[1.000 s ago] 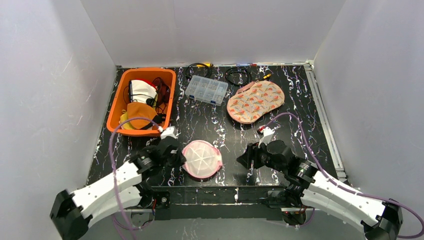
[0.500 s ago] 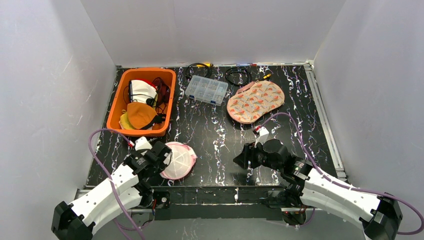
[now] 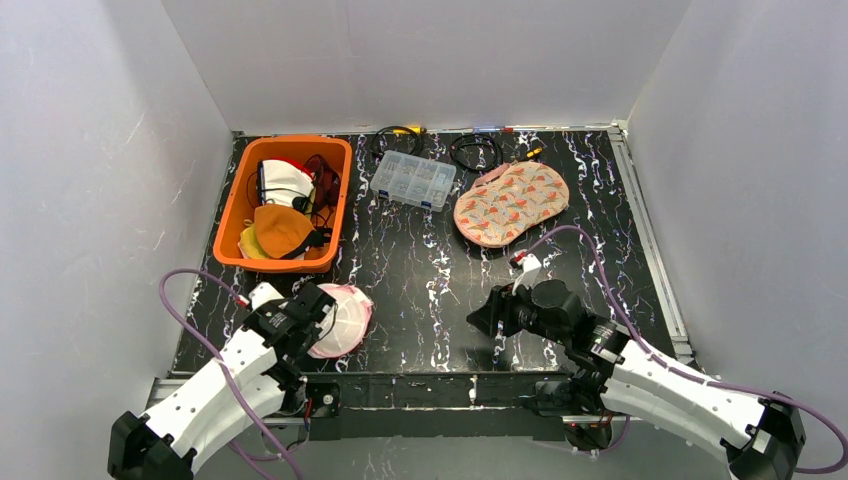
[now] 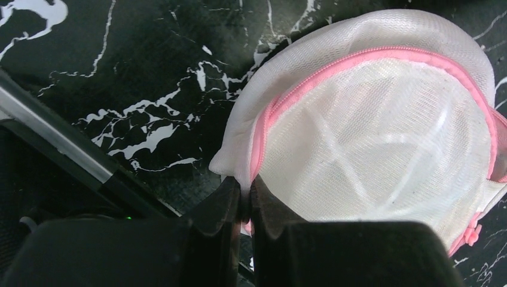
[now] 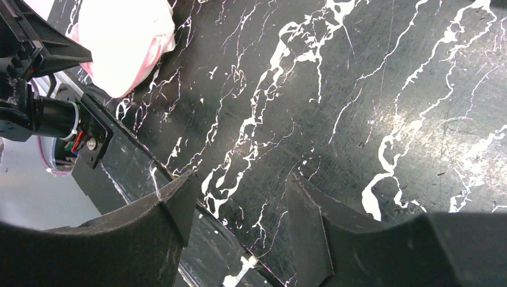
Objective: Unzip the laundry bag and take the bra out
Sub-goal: Move the laundry bag to the center of the board.
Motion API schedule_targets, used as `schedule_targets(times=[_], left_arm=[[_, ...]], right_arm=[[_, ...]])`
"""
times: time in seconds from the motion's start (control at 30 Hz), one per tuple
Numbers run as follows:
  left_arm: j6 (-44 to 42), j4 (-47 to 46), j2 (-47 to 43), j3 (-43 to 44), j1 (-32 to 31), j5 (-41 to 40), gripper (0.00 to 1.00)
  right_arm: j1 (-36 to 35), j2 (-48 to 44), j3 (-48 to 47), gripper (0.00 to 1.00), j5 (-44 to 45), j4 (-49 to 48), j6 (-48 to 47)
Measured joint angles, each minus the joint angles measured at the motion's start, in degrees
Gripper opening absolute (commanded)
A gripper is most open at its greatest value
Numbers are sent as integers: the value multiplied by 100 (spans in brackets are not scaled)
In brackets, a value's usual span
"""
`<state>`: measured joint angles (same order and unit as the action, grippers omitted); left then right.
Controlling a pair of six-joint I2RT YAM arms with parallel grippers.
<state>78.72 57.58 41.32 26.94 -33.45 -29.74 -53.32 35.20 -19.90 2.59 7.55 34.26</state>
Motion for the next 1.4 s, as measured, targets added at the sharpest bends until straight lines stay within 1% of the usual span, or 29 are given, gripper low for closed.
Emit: schedule_targets(times=[0.07, 0.17, 0.3, 0.37, 0.4, 0.47, 0.5, 0.53, 0.6, 0.63, 0.73, 0.77, 0.83, 0.9, 0.93, 1.0, 1.03, 1.13, 1.2, 1.3, 1.4], left_arm=[[168, 116, 15, 28, 2, -57, 14], [302, 343, 24, 146, 2, -105, 26], [188, 717, -164, 584, -7, -138, 47], [90, 820, -505, 774, -57, -131, 58], [31, 863, -693, 846, -83, -122, 62], [-63, 876, -931, 997, -105, -74, 67], [-160, 916, -962, 1091, -118, -46, 67], [-254, 955, -953, 1178, -118, -7, 65], [-564, 922, -892, 1305, -118, 107, 58], [-817, 811, -831, 1360, -118, 254, 55], [-1513, 157, -391, 1449, -225, 809, 50], [-1696, -103, -125, 1506, -389, 940, 49], [-1993, -501, 551, 1786, -949, 1027, 47], [-2245, -796, 1373, 2299, -1532, 1025, 43], [-2356, -896, 1740, 2555, -1725, 1014, 41], [-2636, -1274, 2667, 3126, -2052, 1001, 33], [-2761, -1443, 3042, 3300, -2120, 994, 27], [-3115, -1775, 4022, 3528, -2159, 942, 10], [-3252, -1882, 4474, 3532, -2159, 925, 1], [-3475, -2118, 5108, 3429, -2159, 944, 0], [-3589, -2249, 5263, 3187, -2159, 946, 0]], right_arm=[[0, -48, 0, 64, 7, 4, -2], [0, -133, 0, 64, 33, 39, -7], [0, -225, 0, 64, 55, 122, -22], [0, -221, -2, 64, 68, 157, -44], [0, -219, -2, 64, 66, 179, -59], [0, -210, -15, 64, 66, 223, -98], [0, -199, -26, 64, 66, 251, -125], [0, -184, -39, 65, 66, 271, -144], [0, -166, -57, 65, 66, 297, -162], [0, -166, -57, 64, 66, 297, -170], [0, -118, -57, 64, 66, 289, -173], [0, -83, -57, 64, 66, 284, -173], [0, 13, -57, 64, 66, 284, -173], [0, 76, -57, 64, 66, 291, -170], [0, 85, -57, 64, 66, 289, -170], [0, 85, -57, 64, 66, 286, -166], [0, 85, -57, 64, 68, 286, -162], [0, 83, -57, 64, 68, 286, -153], [0, 72, -57, 64, 74, 299, -151], [0, 11, -57, 64, 109, 315, -151], [0, -55, -57, 64, 146, 356, -151]])
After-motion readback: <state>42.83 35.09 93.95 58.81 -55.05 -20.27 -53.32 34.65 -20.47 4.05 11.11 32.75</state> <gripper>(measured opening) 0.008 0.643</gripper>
